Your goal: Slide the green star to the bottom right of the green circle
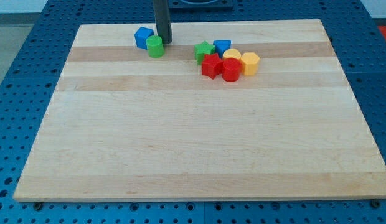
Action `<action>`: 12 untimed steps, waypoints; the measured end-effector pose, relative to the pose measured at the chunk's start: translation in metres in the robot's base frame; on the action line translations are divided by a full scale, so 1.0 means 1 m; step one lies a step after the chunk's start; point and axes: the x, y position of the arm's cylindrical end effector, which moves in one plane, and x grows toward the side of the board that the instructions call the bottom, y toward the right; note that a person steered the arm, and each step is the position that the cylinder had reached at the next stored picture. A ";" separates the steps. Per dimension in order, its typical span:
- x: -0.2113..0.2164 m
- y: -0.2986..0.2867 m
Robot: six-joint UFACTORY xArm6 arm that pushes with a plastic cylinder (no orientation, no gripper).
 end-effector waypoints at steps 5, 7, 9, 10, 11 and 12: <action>0.053 0.156; 0.091 0.156; 0.065 0.156; 0.058 0.138; 0.059 0.105; 0.059 0.081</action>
